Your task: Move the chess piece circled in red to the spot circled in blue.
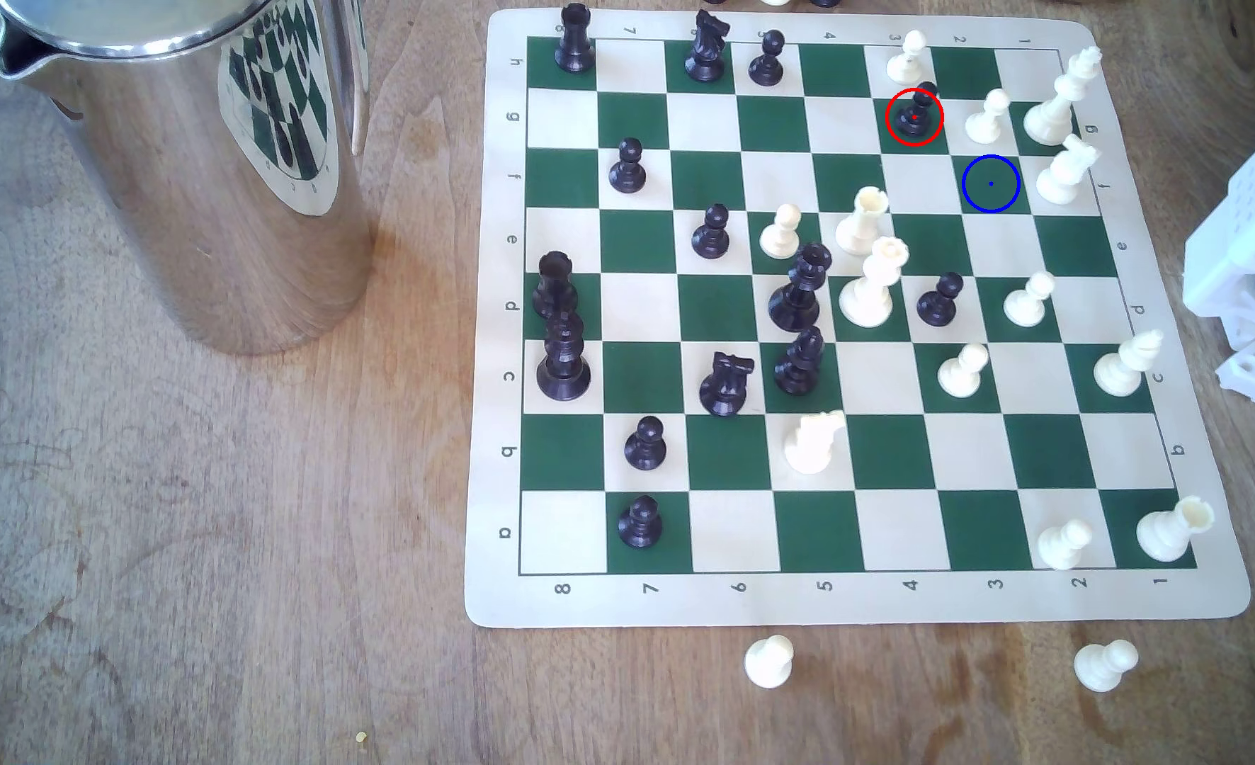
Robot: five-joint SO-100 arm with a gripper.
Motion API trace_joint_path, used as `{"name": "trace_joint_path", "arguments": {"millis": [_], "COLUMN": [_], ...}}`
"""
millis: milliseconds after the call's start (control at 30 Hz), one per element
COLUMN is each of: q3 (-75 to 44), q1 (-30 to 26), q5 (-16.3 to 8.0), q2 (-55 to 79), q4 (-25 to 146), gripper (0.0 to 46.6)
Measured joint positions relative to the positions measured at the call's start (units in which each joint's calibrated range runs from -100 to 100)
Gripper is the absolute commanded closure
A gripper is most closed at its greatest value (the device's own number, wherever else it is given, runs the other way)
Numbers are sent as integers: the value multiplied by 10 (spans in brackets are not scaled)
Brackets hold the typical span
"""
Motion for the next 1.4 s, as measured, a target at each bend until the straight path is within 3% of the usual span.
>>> {"name": "trace_joint_path", "arguments": {"millis": [367,567,700,1100,1267,1400], "q3": [-30,-140,-193,-287,-351,-396], "q1": [9,17,63,117,139,154], "q5": [0,-1,0,-7,-53,-69], "q2": [0,0,-1,-2,-3,21], "q4": [116,394,624,1015,1283,1399], "gripper": [464,464,464,452,454,464]}}
